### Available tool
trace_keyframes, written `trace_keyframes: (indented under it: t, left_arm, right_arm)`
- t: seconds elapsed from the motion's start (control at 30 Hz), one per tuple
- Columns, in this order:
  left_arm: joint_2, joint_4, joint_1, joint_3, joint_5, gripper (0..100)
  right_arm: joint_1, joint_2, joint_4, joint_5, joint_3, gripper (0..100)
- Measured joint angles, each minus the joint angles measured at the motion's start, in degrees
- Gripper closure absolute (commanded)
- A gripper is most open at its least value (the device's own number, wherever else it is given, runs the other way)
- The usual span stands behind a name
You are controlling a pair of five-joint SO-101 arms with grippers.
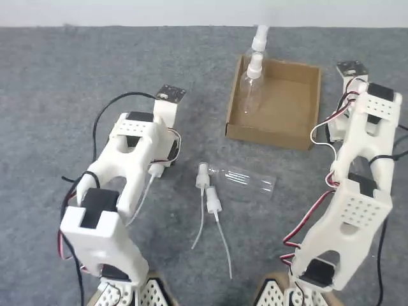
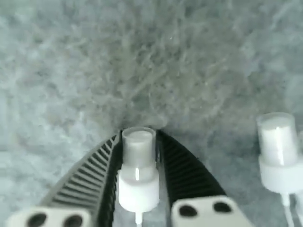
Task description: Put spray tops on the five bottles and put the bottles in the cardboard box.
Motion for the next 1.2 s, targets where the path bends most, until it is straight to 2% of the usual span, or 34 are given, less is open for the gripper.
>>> trace_keyframes:
  t: [0.27, 0.57, 0.7, 0.87, 1.03, 1.2]
  left_arm:
    - [-16.70, 0.00, 2.11, 10.55, 2.02, 98]
    - [-33.23, -1.41, 2.37, 20.92, 2.99, 98]
    - [-36.13, -1.41, 2.37, 22.42, 2.99, 98]
    - [-36.84, -1.85, 2.37, 23.03, 2.99, 98]
    - [-36.84, -2.02, 2.37, 23.03, 2.99, 98]
    - [-36.84, -2.02, 2.37, 21.98, 2.99, 98]
  right_arm:
    - [-0.18, 0.00, -2.11, 0.18, 0.00, 80.0]
    - [0.62, 5.63, -4.84, 5.71, -4.40, 80.1]
    - [0.62, 9.58, -4.84, 6.24, -8.79, 82.0]
    - [0.88, 11.34, -4.13, 6.59, -10.55, 99.8]
    - [1.05, 11.43, -0.18, 6.51, -14.07, 99.4]
    - [1.32, 11.52, 10.55, 4.48, -28.75, 99.3]
